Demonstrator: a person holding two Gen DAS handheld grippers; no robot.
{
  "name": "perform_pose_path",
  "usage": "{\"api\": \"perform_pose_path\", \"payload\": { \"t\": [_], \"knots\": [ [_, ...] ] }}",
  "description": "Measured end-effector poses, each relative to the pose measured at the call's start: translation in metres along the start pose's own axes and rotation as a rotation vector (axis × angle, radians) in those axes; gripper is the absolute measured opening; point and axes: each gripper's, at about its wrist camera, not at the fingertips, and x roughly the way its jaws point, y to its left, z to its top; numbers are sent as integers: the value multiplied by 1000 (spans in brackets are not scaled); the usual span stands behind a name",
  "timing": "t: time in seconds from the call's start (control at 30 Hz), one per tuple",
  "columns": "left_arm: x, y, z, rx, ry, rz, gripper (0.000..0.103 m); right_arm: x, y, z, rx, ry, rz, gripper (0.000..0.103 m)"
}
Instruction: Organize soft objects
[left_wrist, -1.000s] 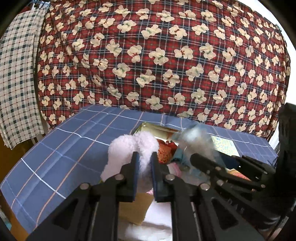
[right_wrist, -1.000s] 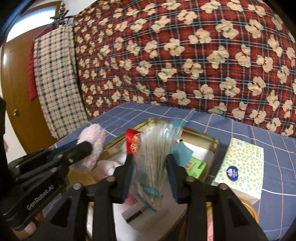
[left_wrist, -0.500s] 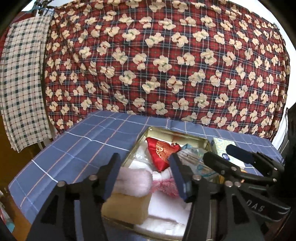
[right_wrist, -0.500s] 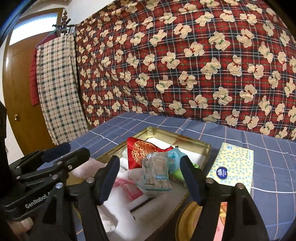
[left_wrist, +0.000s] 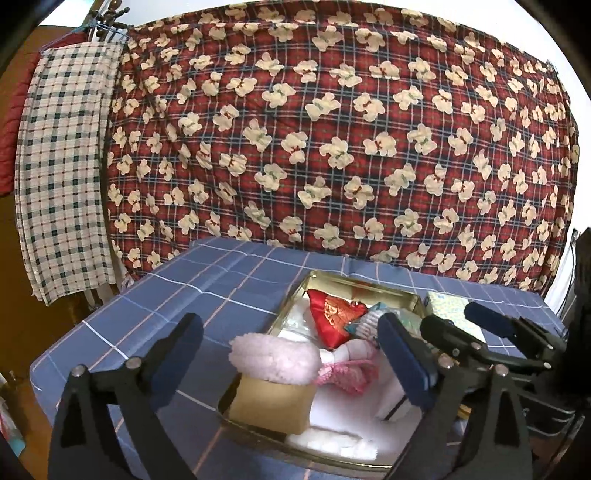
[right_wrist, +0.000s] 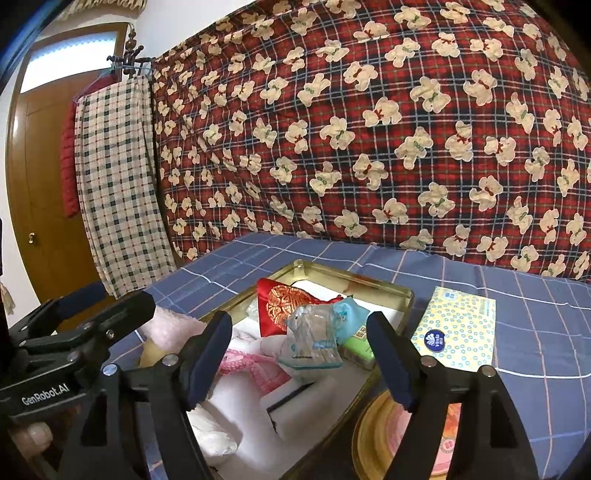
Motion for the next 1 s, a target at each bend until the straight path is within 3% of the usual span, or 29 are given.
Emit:
{"api": "perform_pose_path", "payload": {
  "t": [1.0],
  "knots": [
    [-5, 9, -2, -8, -6, 10, 101, -18, -2, 3, 22, -55, -5, 85]
  ]
}}
